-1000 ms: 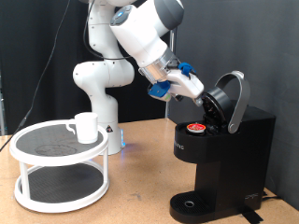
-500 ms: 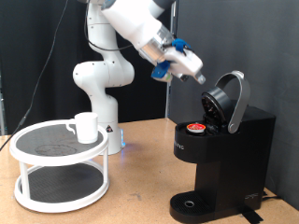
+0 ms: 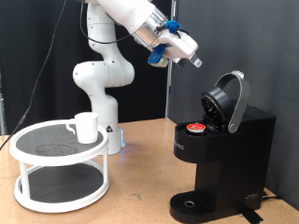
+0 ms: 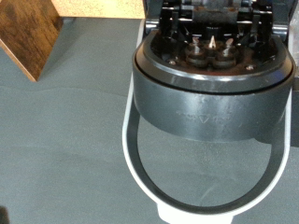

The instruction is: Make a cup of coffee with the keurig machine

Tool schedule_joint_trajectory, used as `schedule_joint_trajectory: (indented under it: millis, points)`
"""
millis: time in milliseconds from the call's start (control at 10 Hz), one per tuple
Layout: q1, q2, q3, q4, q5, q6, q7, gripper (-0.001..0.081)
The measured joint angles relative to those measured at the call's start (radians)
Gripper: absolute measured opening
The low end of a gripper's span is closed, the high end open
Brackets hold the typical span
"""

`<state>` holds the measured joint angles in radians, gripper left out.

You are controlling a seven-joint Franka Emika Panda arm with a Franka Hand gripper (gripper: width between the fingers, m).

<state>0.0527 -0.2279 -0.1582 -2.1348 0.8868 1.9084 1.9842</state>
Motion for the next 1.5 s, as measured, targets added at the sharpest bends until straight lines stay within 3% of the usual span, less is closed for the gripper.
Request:
schedule_joint_trajectory:
  millis: [400, 600, 1000, 1500]
  points:
    - [0.014, 0.020, 0.015, 0.080, 0.058, -0.105, 0.037, 0.0734]
    - [0.029, 0.027, 0.055, 0.113, 0.052, -0.088, 0.102, 0.0734]
    - [0.055, 0.062, 0.162, 0.172, -0.061, -0.025, 0.251, 0.0734]
    - [0.086, 0.124, 0.275, 0.220, -0.131, 0.068, 0.346, 0.0734]
